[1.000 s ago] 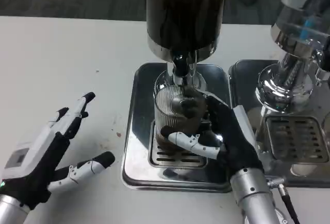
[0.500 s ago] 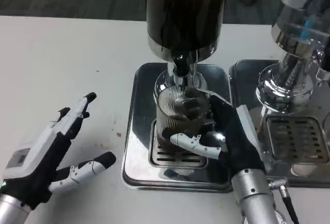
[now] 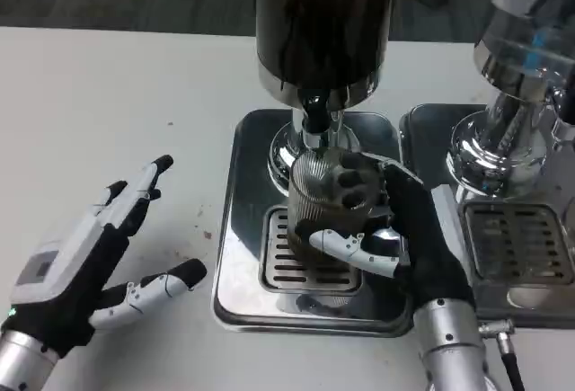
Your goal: Grasp the cup under the faucet to collect the drink, then remove the cup.
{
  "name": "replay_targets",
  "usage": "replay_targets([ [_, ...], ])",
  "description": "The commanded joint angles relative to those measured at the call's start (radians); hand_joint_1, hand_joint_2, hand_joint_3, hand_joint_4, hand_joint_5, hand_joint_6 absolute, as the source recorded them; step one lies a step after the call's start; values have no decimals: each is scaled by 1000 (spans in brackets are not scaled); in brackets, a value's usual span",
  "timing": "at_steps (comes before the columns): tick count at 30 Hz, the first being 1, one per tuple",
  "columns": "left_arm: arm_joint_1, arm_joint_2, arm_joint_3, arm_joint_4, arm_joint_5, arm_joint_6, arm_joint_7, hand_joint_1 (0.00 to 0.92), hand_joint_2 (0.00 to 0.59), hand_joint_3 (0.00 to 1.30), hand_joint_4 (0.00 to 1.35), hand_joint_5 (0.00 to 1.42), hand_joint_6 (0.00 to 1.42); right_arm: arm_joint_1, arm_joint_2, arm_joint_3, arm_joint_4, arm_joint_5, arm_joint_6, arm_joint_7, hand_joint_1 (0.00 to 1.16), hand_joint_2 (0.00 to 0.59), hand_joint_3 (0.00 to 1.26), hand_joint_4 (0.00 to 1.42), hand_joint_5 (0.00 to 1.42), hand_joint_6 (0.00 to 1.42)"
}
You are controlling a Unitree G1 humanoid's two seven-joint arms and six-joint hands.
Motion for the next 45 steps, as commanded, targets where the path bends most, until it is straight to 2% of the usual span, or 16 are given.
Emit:
replay_targets([
  [1,-10,10,-15,13,-11,-11,-9,0,123,7,0,147,11,12,5,5,-58,-23,-42,-23,1008,230,405,472,525,736],
  [14,-26,12,-32,25,-7,-20,-7,0,122,7,0,147,0,82,-15,9,-146,-74,-26,-22,999,229,419,494,558,795],
  [33,-17,29,-30,16,1,-18,1,0,122,7,0,146,0,169,-39,15,-232,-74,-25,11,967,235,419,502,569,819],
  [40,-5,49,-28,-19,31,3,9,0,122,0,0,116,0,191,-48,23,-264,-75,-25,28,967,235,419,502,568,822],
  [45,36,75,-8,-68,65,0,61,0,131,18,0,128,0,217,-61,24,-303,-73,-22,50,967,243,419,503,573,831],
])
